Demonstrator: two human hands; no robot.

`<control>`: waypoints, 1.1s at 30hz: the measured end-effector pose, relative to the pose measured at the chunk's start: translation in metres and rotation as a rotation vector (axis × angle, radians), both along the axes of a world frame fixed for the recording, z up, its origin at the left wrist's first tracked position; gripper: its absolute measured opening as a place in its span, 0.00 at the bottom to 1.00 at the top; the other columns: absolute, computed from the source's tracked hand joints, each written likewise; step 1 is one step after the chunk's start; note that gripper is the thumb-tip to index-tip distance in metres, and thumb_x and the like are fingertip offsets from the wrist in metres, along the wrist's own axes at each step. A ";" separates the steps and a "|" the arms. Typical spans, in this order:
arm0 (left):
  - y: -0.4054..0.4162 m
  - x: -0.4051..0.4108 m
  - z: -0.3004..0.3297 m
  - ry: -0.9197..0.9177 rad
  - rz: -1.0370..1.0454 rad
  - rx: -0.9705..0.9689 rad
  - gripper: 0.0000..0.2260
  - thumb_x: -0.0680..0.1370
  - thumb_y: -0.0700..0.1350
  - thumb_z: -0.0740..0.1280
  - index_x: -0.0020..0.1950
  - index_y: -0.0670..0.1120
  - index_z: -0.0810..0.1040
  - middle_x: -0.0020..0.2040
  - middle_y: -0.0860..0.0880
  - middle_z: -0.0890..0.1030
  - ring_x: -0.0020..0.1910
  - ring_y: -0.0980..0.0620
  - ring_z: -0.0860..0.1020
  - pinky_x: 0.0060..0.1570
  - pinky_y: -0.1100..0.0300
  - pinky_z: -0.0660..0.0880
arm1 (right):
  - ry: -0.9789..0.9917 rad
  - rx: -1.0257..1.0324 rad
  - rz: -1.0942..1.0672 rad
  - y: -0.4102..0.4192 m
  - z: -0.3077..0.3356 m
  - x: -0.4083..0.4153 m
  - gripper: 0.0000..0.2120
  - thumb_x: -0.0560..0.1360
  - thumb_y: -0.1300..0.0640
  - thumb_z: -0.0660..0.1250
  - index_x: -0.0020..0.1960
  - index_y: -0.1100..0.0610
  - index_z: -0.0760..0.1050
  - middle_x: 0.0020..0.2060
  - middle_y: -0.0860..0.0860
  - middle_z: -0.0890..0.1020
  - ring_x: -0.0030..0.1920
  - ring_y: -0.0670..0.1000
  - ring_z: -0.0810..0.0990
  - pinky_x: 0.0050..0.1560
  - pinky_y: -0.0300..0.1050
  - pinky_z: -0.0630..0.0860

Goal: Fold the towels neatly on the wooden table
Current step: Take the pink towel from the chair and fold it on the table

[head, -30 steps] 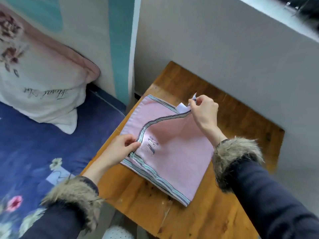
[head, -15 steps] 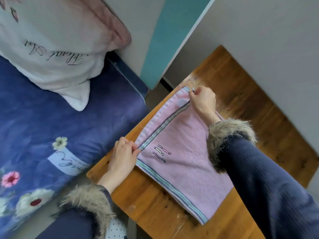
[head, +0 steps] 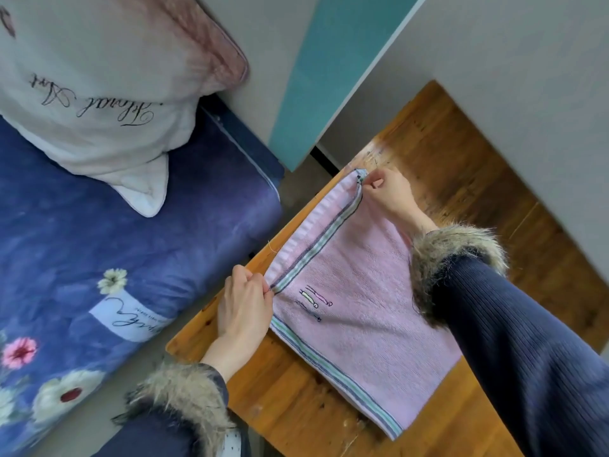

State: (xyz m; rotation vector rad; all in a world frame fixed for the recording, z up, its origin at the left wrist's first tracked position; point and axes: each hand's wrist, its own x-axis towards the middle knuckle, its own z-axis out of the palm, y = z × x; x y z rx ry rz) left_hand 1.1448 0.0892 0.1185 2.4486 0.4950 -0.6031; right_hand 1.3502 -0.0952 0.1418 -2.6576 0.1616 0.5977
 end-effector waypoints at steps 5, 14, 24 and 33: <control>-0.007 -0.006 0.000 -0.071 0.030 -0.046 0.04 0.77 0.42 0.64 0.43 0.45 0.73 0.46 0.49 0.66 0.39 0.52 0.70 0.39 0.62 0.67 | -0.025 0.116 -0.025 -0.009 0.005 -0.009 0.05 0.72 0.63 0.65 0.46 0.56 0.70 0.37 0.47 0.74 0.41 0.49 0.72 0.35 0.36 0.67; -0.008 0.007 0.012 -0.062 -0.049 -0.095 0.07 0.76 0.39 0.63 0.39 0.44 0.68 0.43 0.47 0.70 0.39 0.48 0.71 0.37 0.57 0.67 | -0.211 0.100 0.207 -0.056 0.060 -0.038 0.21 0.73 0.68 0.62 0.62 0.52 0.75 0.51 0.53 0.80 0.46 0.52 0.75 0.52 0.44 0.71; -0.023 0.038 0.087 -0.257 -0.062 -0.314 0.06 0.74 0.38 0.65 0.38 0.45 0.71 0.36 0.49 0.76 0.37 0.51 0.73 0.35 0.57 0.69 | -0.106 0.616 -0.268 -0.156 0.153 -0.100 0.26 0.70 0.74 0.57 0.46 0.44 0.82 0.42 0.57 0.81 0.40 0.52 0.72 0.42 0.47 0.69; -0.073 0.063 0.188 -0.519 -0.158 -0.482 0.03 0.75 0.38 0.67 0.42 0.45 0.77 0.39 0.52 0.78 0.39 0.56 0.74 0.39 0.71 0.69 | -0.255 0.982 -0.466 -0.241 0.235 -0.201 0.25 0.73 0.74 0.59 0.48 0.47 0.84 0.43 0.48 0.85 0.42 0.49 0.78 0.42 0.41 0.73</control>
